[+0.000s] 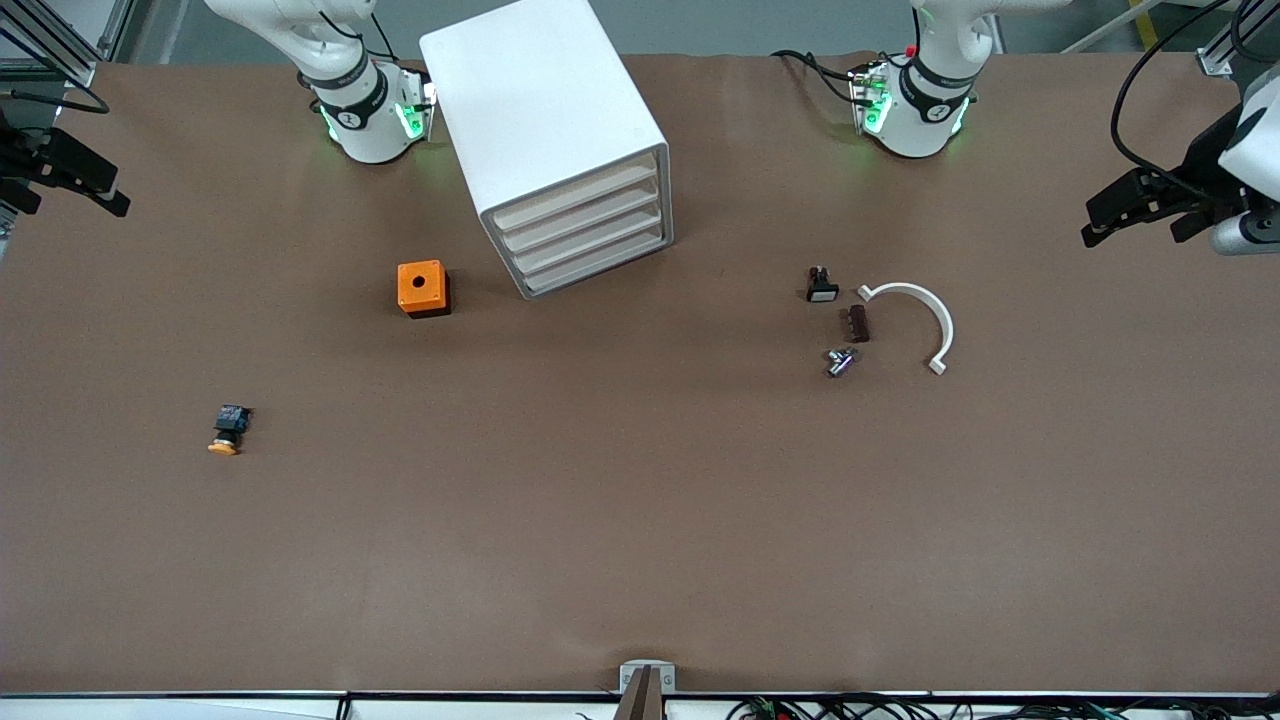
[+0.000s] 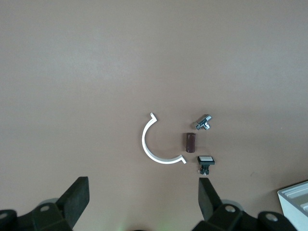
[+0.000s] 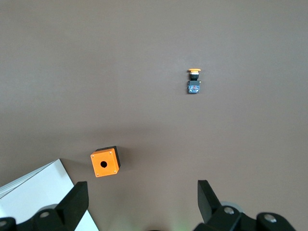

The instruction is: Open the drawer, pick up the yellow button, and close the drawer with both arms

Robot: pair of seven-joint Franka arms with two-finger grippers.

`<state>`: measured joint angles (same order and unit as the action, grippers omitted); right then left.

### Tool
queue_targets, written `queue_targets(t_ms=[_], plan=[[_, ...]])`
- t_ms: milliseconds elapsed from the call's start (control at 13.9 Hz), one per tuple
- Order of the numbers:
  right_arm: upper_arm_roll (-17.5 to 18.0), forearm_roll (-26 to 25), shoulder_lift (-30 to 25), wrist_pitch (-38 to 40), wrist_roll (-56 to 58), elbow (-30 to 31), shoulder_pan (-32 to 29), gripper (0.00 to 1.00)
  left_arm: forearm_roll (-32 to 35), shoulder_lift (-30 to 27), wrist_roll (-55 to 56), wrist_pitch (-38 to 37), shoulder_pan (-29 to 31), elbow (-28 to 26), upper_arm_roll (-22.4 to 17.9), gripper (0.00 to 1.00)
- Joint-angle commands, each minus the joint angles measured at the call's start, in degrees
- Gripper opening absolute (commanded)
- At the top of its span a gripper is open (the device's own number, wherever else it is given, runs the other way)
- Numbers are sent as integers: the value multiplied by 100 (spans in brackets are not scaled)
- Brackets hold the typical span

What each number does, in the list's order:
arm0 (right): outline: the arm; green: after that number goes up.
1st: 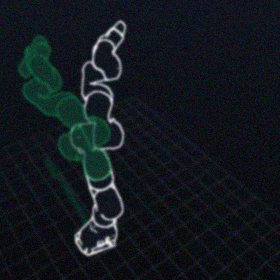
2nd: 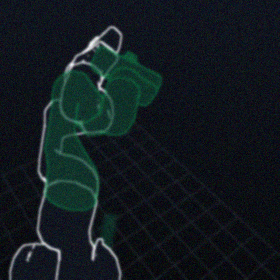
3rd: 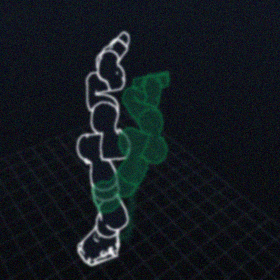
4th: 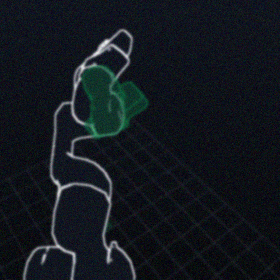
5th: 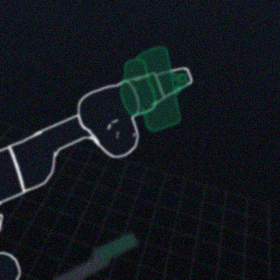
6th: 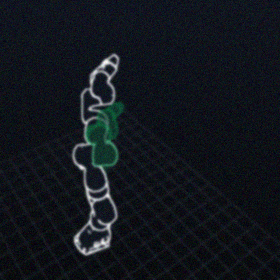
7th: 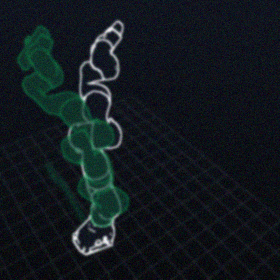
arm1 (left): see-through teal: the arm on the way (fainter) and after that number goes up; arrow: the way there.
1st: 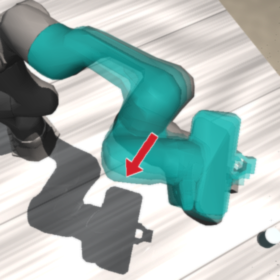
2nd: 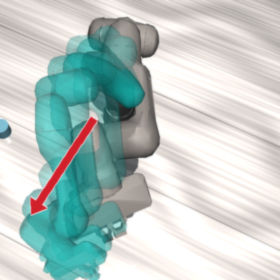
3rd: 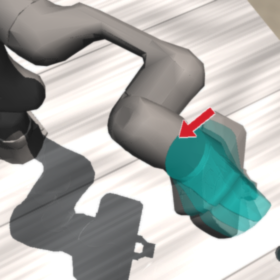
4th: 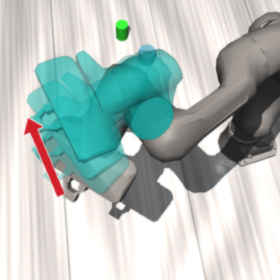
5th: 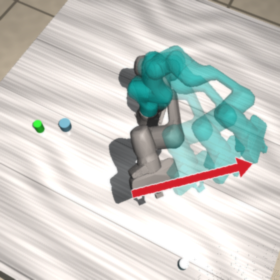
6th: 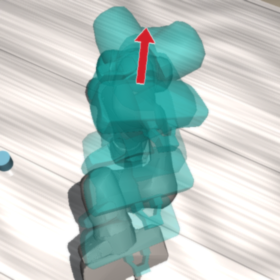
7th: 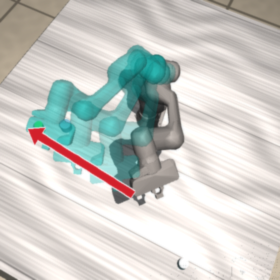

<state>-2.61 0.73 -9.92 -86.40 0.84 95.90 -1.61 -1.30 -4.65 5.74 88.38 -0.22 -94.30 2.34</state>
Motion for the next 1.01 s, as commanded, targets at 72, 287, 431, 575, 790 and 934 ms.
queue_targets(t_ms=[72, 287, 431, 575, 790, 934], plan=[[-3, -73, -133, -61, 30, 140, 29, 100, 42, 96, 24, -154, -4, 184, 30, 100], [-3, -64, -124, -70, 56, 140, 38, 100, 42, 96, 33, -154, -4, 184, 30, 100], [-3, -64, -124, -70, 57, 140, 38, 100, 42, 105, 33, -154, -13, 184, 30, 100], [-20, -47, -115, -87, 284, 140, 29, 100, 42, 105, 33, -154, -13, 192, 30, 100], [-29, -3, -115, -87, 329, 140, 20, 100, 42, 105, 24, -154, -13, 201, 30, 100], [-29, 6, -107, -79, 320, 140, 20, 100, 33, 105, 15, -154, -13, 210, 30, 100]])
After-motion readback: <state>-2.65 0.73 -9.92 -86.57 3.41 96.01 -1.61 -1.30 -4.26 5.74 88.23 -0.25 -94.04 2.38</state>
